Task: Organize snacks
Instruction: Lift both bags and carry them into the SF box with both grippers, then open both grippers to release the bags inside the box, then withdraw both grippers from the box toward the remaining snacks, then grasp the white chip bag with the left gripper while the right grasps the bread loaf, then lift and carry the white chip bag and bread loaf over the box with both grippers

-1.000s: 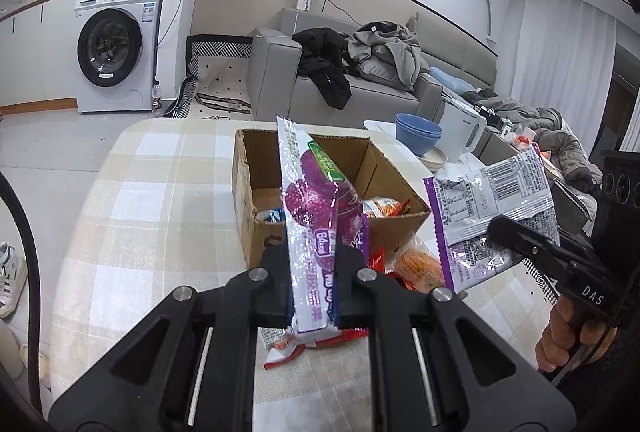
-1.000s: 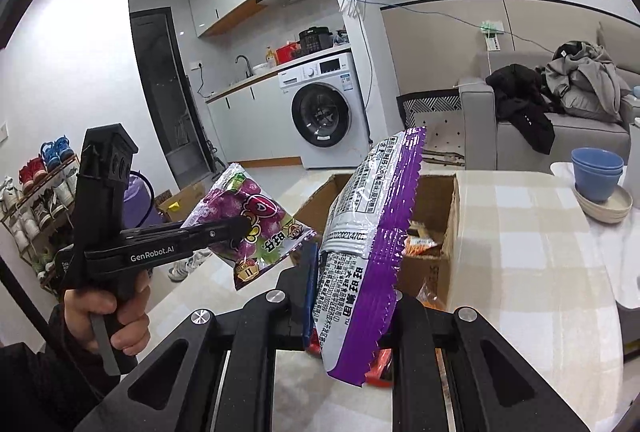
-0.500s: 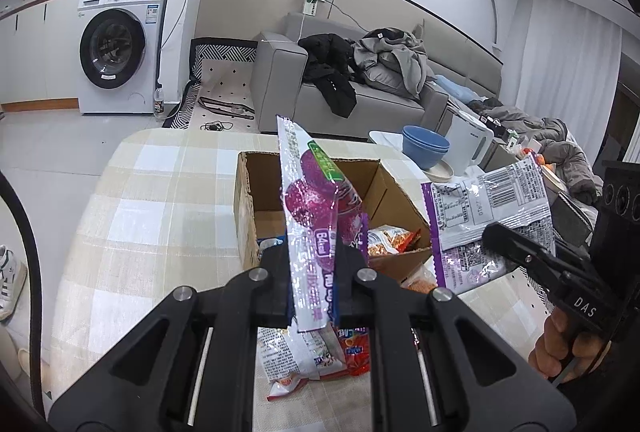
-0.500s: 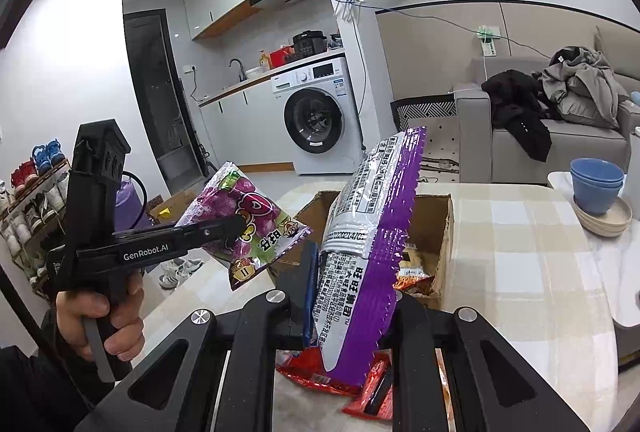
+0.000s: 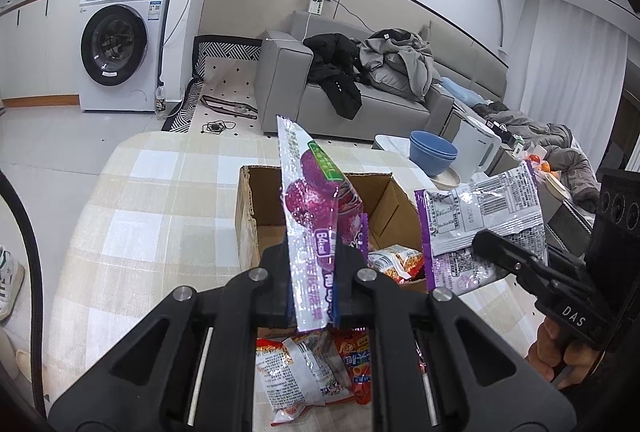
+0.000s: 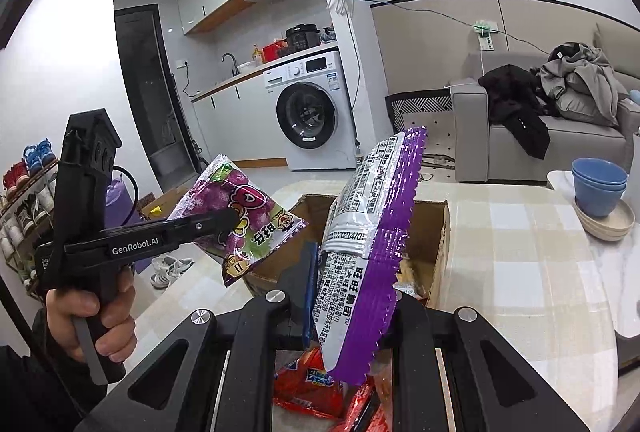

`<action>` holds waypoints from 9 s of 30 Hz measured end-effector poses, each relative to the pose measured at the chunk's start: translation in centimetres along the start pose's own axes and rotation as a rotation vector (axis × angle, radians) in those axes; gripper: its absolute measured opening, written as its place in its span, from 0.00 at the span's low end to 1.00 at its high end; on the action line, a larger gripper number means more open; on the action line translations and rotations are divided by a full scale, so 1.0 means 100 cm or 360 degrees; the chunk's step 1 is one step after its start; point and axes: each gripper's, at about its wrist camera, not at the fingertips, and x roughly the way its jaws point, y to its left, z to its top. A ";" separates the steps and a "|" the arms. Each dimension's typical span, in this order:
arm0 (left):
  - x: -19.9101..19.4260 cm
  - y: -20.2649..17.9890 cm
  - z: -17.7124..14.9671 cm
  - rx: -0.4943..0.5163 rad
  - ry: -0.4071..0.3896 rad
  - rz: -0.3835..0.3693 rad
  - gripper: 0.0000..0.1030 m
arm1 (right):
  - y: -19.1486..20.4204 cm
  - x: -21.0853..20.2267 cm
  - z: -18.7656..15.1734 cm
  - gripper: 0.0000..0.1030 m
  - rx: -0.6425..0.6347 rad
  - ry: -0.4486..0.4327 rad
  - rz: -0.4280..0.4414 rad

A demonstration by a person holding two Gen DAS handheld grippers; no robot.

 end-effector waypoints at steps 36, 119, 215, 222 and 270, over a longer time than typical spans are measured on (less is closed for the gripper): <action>0.108 -0.003 0.007 0.0084 0.0135 0.0077 0.09 | 0.015 0.052 0.011 0.15 0.0009 0.0234 -0.0071; 0.021 0.017 -0.085 0.0068 0.0218 0.0225 0.99 | -0.012 -0.037 -0.062 0.97 0.0019 0.0251 -0.0322; 0.060 0.043 -0.164 -0.0094 0.0336 0.0057 0.49 | -0.032 -0.009 -0.103 0.31 0.0211 0.0372 -0.0125; 0.050 0.044 -0.160 -0.0102 0.0309 0.0055 0.49 | -0.030 -0.016 -0.099 0.31 0.0203 0.0346 -0.0117; -0.025 0.010 -0.113 0.0028 0.0086 0.0061 0.49 | 0.003 -0.057 -0.060 0.30 0.0129 0.0061 -0.0039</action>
